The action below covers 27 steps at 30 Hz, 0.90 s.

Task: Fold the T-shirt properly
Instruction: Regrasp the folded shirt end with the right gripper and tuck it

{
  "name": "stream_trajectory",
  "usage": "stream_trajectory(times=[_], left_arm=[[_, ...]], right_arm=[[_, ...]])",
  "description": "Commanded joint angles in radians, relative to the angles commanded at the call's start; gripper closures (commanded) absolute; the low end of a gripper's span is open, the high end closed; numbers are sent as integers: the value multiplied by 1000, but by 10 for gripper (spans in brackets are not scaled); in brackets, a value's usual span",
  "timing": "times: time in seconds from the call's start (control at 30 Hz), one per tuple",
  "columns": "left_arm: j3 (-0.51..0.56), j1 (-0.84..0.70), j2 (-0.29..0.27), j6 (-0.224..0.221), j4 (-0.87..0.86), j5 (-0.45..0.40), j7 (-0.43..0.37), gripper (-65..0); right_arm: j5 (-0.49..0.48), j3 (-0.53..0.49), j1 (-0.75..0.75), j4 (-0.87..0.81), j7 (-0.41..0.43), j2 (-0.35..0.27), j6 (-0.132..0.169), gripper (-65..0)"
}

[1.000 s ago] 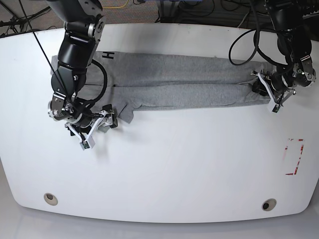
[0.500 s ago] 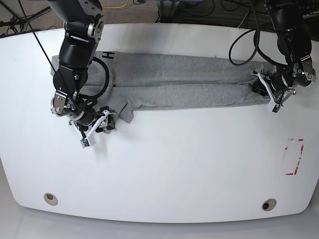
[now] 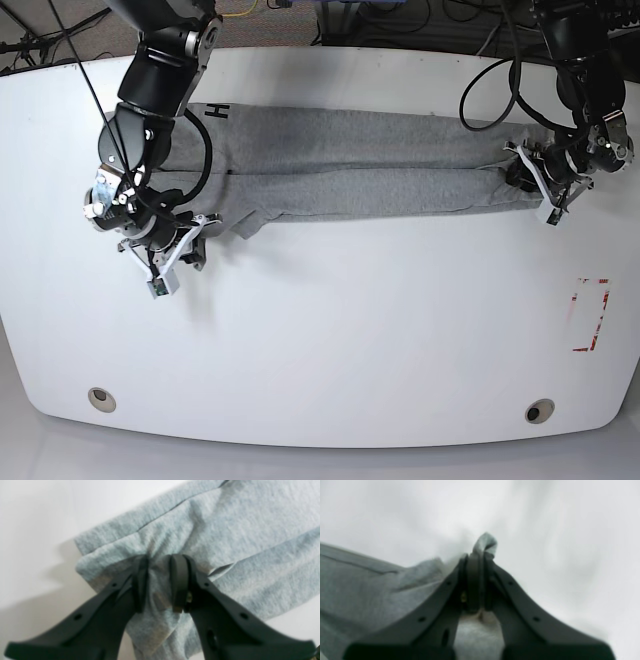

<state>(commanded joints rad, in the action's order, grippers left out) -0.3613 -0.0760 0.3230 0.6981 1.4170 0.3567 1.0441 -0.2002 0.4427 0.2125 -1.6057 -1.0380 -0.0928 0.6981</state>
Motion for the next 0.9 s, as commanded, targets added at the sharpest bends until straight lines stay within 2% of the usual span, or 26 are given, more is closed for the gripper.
stream_trajectory(times=[0.43,0.8,0.9], left_arm=[[0,-5,6,0,-2,-2,0,-140],[0,-8,-2,0,2,-109,0,-140],[0,-8,-2,0,2,-107,0,-140]], right_arm=[[-98,71,-206,-288,-86,2,0,-17],[-178,115,-322,-301,-83,0,0,-21],[-176,120,-339,-302,-83,0,0,-51]])
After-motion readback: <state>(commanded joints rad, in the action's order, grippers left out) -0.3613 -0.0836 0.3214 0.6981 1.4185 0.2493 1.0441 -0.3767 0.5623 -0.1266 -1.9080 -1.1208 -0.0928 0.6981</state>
